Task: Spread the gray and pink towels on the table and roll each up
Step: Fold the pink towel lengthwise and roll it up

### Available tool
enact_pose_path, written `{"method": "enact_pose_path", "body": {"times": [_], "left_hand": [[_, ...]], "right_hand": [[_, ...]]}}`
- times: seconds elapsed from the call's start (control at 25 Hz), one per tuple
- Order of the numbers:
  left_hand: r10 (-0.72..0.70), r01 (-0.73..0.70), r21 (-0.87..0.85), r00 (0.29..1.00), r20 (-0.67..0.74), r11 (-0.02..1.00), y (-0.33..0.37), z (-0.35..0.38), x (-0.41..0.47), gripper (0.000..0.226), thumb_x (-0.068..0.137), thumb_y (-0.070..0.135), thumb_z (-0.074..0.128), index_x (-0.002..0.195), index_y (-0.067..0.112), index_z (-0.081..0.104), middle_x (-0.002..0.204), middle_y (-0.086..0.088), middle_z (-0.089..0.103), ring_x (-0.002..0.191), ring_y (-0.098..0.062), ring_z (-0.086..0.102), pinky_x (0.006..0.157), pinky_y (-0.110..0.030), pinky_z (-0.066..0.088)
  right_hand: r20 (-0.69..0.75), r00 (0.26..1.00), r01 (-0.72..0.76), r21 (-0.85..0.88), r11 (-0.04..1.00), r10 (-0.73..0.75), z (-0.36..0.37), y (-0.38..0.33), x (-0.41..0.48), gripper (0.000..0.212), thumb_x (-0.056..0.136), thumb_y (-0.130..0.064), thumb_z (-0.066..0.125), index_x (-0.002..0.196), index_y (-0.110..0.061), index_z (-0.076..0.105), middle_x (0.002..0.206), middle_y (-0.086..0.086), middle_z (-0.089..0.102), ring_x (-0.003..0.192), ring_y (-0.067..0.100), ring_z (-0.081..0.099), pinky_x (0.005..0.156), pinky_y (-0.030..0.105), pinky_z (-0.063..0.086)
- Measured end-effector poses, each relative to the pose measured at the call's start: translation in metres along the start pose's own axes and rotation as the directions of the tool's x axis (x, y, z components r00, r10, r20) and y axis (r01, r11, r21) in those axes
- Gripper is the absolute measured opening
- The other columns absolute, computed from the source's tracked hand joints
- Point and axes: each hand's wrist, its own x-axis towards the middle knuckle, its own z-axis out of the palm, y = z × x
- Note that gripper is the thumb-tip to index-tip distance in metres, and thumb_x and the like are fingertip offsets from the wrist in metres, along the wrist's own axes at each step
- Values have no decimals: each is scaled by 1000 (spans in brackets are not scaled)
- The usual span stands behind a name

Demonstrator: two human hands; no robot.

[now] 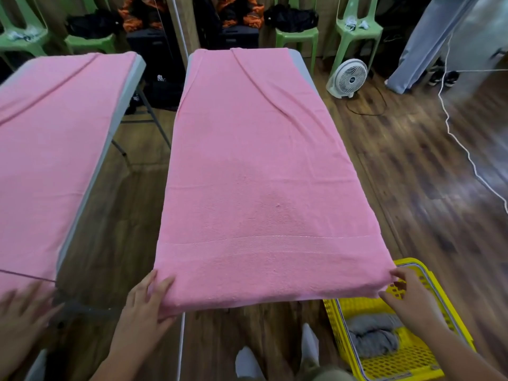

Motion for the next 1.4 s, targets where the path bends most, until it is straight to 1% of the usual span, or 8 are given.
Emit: {"method": "enact_pose_path", "body": {"times": [0.2, 0.44, 0.6, 0.88, 1.04, 1.16, 1.24, 1.4], "left_hand": [[47, -49, -19, 994, -96, 999, -5, 3, -7, 83, 72, 17, 84, 144, 32, 45, 146, -7, 45, 116, -27, 56, 81, -41, 58], [37, -34, 20, 987, -157, 999, -15, -1, -5, 55, 78, 12, 78, 129, 25, 63, 132, -5, 60, 109, -25, 62, 87, -46, 57], [79, -76, 31, 987, -137, 997, -17, -2, -11, 56, 79, 12, 77, 131, 23, 62, 129, -6, 60, 106, -23, 60, 84, -43, 58], [-10, -20, -105, 960, -280, 994, 5, -62, 37, 17, 92, 11, 55, 87, 24, 66, 80, 5, 62, 73, -13, 54, 62, -32, 44], [84, -25, 179, 941, -329, 984, 22, -59, 66, 30, 85, 24, 64, 113, 14, 65, 111, -12, 66, 99, -32, 59, 83, -49, 50], [324, -272, 278, 932, -164, 921, 39, -35, 48, 53, 79, 42, 51, 128, 24, 58, 130, -3, 59, 118, -27, 53, 105, -47, 38], [317, -280, 254, 941, -115, 926, 33, -23, 47, 59, 79, 44, 44, 133, 26, 56, 136, -2, 56, 120, -26, 54, 104, -48, 41], [216, -178, 206, 960, -179, 962, 20, -29, 50, 50, 87, 40, 36, 125, 25, 64, 131, -3, 61, 116, -26, 56, 100, -47, 46]], "right_hand": [[-54, 998, 9, -99, 995, -15, -12, -12, 5, 38, 76, -5, 75, 92, -33, 55, 76, -12, 66, 70, 17, 63, 61, 40, 51], [76, 994, -76, 28, 997, 74, -13, 10, 32, 52, 70, -13, 81, 104, -37, 49, 99, -9, 65, 90, 16, 63, 77, 47, 53], [113, 985, -134, 41, 990, 129, -25, 14, 36, 23, 80, -8, 71, 83, -28, 62, 66, -4, 70, 64, 12, 64, 66, 38, 53], [162, 947, -302, 141, 943, 279, -82, -64, 98, 18, 86, -6, 56, 73, -6, 69, 78, 17, 62, 67, 29, 59, 48, 32, 51], [43, 995, 100, -428, 898, -90, -67, -92, 123, 13, 72, -32, 53, 74, -21, 61, 86, 6, 67, 82, 30, 60, 70, 40, 54], [257, 788, 612, -429, 664, -559, -24, -94, 78, 33, 72, -35, 56, 101, -26, 68, 110, -4, 64, 98, 19, 57, 80, 34, 50], [304, 735, 674, -425, 604, -606, -5, -82, 66, 51, 67, -32, 51, 113, -19, 69, 122, 3, 64, 108, 24, 57, 95, 35, 44], [90, 836, 522, -435, 733, -542, -11, -65, 80, 34, 76, -27, 45, 92, -14, 72, 102, 7, 71, 95, 31, 62, 91, 40, 42]]}}
